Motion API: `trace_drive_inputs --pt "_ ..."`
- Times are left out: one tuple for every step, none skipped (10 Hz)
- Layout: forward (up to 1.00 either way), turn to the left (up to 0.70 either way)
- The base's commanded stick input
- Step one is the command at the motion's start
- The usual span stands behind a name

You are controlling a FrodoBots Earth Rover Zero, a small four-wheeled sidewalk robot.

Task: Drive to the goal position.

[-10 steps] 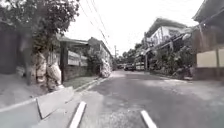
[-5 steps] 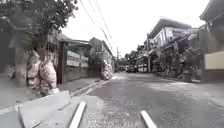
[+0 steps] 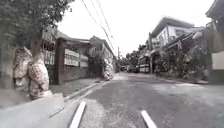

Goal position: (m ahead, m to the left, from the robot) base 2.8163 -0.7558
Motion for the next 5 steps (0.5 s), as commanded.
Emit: trace_drive_inputs --pt "0.7 0.35" --pt "0.7 0.0" --pt "0.7 0.0" --pt "0.7 0.0" --pt "0.7 0.0"
